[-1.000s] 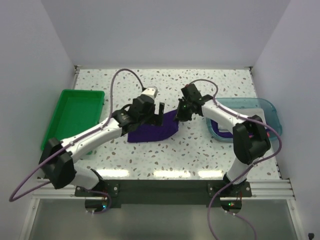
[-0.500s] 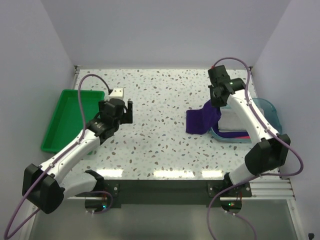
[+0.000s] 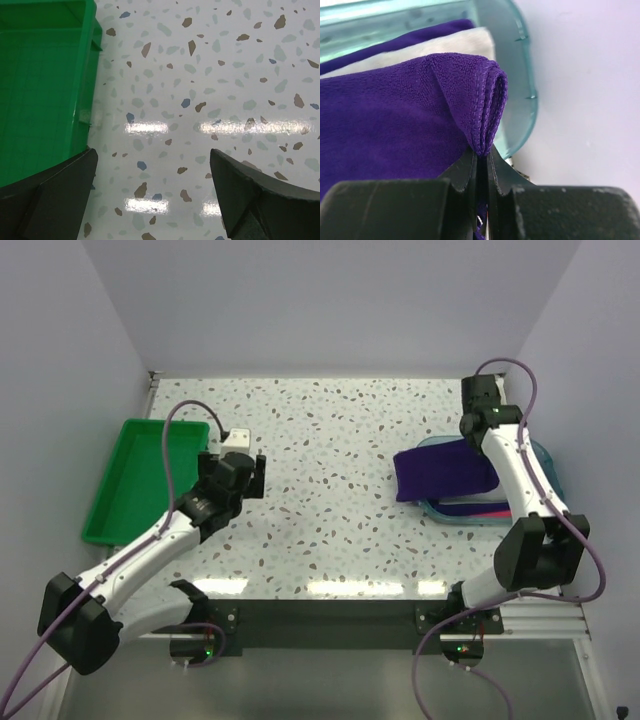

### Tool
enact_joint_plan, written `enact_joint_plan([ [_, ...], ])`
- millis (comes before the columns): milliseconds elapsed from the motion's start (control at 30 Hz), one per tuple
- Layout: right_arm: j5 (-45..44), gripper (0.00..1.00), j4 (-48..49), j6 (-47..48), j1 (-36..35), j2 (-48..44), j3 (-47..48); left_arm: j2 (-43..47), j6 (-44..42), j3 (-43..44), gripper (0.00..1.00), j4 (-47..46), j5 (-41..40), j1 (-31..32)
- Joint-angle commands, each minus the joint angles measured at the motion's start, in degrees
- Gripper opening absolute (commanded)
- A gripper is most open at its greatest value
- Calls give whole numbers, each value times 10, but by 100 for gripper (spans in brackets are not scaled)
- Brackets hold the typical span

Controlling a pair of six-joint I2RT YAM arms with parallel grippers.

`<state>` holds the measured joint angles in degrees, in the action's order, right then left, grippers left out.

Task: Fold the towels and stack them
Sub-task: Neatly place the folded towel into the bin

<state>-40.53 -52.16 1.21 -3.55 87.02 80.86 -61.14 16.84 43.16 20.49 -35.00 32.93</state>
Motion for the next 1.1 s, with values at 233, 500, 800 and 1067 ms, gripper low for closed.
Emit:
enact_joint_plan([
  [233,-63,0,111,120,34,15,8,26,-8,-5,100,-42,-51,9],
  [500,-64,0,146,116,60,51,-10,23,-10,-8,100,-46,-52,12],
  [800,-98,5,188,71,101,113,-36,17,-11,-8,100,-47,-53,11],
  [1067,-178,74,164,21,127,174,-2,-9,-2,3,100,-33,-39,12],
])
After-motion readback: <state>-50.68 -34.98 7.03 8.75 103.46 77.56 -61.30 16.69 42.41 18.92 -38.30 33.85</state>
